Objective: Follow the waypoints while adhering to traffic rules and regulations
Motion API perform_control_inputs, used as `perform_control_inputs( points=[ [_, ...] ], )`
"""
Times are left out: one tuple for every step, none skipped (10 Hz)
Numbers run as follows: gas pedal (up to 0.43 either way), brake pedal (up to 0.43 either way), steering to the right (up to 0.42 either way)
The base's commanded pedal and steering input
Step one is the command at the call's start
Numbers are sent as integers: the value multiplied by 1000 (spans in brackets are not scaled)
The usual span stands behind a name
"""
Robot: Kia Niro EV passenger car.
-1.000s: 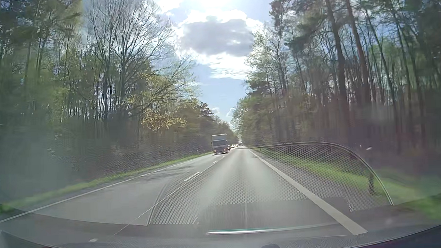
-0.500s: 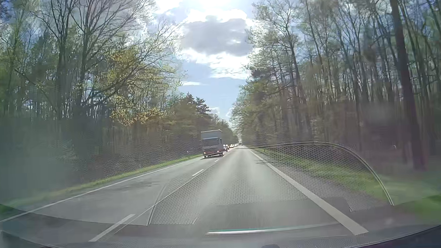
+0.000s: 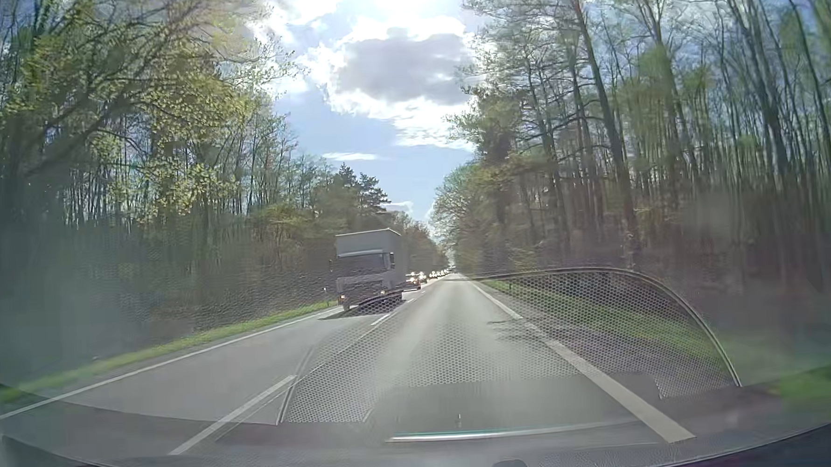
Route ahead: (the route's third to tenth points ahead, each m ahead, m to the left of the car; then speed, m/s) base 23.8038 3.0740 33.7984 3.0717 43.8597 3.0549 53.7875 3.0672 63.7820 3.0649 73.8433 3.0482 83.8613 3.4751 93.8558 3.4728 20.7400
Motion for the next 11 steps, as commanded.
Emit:
perform_control_inputs(
  points=[
    [130,0,-2],
    [130,0,-2],
    [130,0,-2],
    [130,0,-2],
    [130,0,-2],
    [130,0,-2],
    [130,0,-2],
    [130,0,-3],
    [130,0,-2],
    [130,0,-2],
    [130,0,-3]
  ],
)
